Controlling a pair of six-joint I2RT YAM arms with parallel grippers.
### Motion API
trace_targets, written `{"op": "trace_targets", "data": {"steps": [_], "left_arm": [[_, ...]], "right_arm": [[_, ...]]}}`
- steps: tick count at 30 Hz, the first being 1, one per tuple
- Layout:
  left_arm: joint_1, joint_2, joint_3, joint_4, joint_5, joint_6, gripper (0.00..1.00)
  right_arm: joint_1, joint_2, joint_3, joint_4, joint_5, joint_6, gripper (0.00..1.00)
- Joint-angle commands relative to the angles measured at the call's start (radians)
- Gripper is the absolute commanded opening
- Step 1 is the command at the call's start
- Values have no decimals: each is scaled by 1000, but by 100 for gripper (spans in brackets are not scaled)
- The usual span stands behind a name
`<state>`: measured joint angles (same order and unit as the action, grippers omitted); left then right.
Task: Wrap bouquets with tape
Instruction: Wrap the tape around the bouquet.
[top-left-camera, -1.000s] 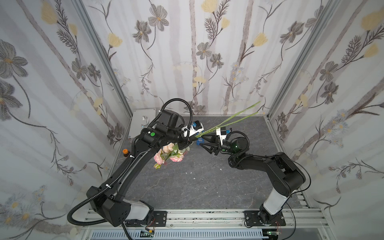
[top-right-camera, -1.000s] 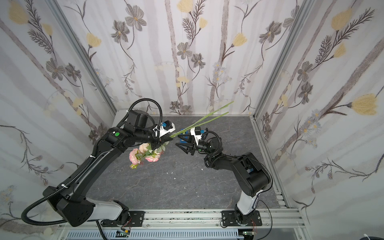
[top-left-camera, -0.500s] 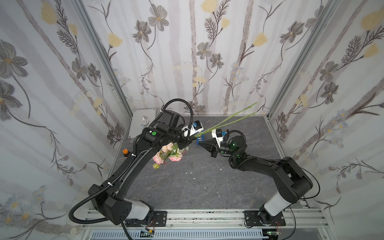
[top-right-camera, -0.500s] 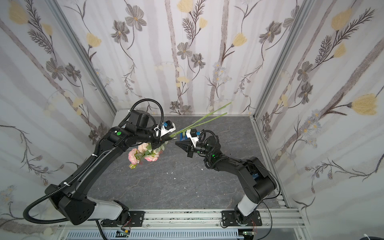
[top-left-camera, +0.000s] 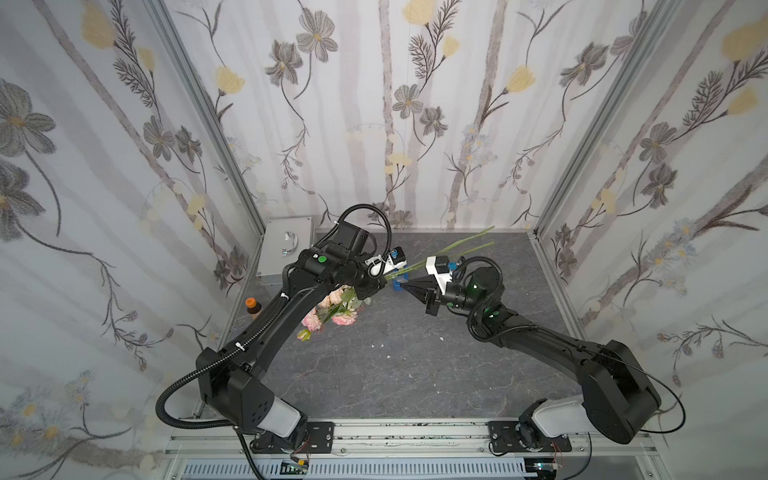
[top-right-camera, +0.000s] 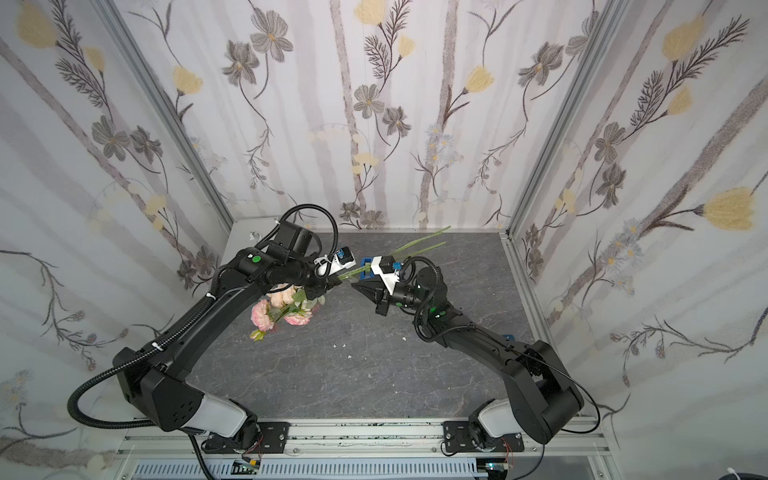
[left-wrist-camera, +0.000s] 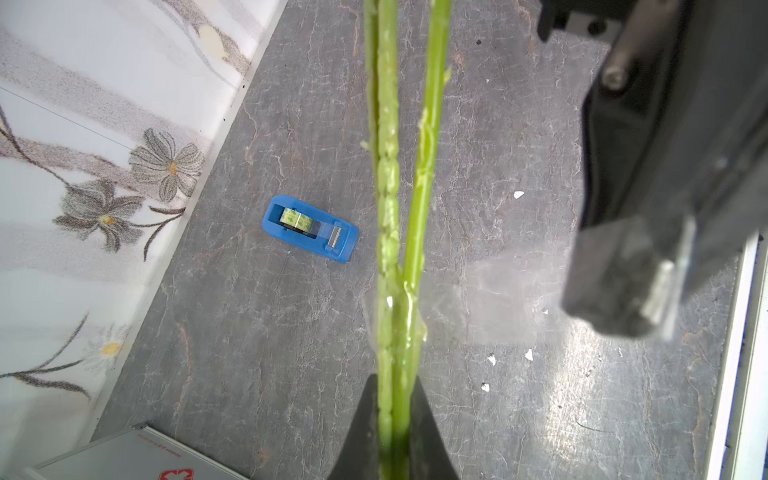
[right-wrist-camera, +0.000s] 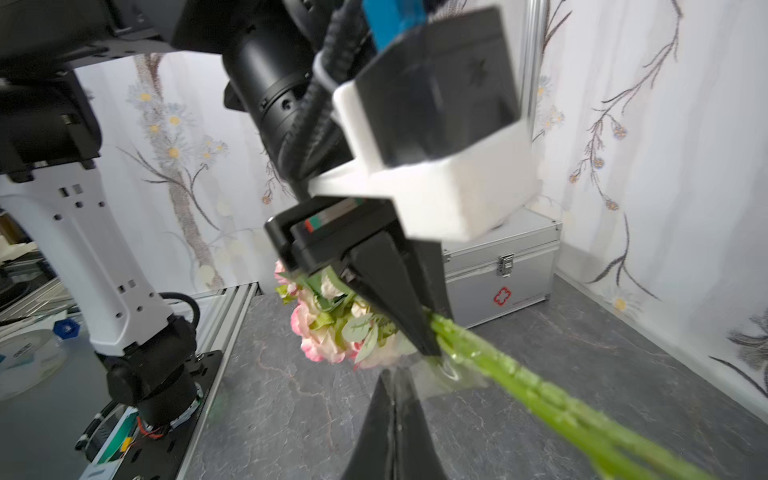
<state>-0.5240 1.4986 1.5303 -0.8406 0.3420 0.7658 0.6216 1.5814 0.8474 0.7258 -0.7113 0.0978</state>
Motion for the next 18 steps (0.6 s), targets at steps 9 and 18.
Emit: {"op": "trace_targets", "data": {"steps": [9, 18], "left_arm": [[1, -28, -70, -10, -6, 91, 0], [-19, -67, -136, -10, -98, 258, 0]], "right_arm": [[-21, 117, 263, -423, 93, 10, 0], [-38, 217, 465, -764, 138, -80, 0]]}}
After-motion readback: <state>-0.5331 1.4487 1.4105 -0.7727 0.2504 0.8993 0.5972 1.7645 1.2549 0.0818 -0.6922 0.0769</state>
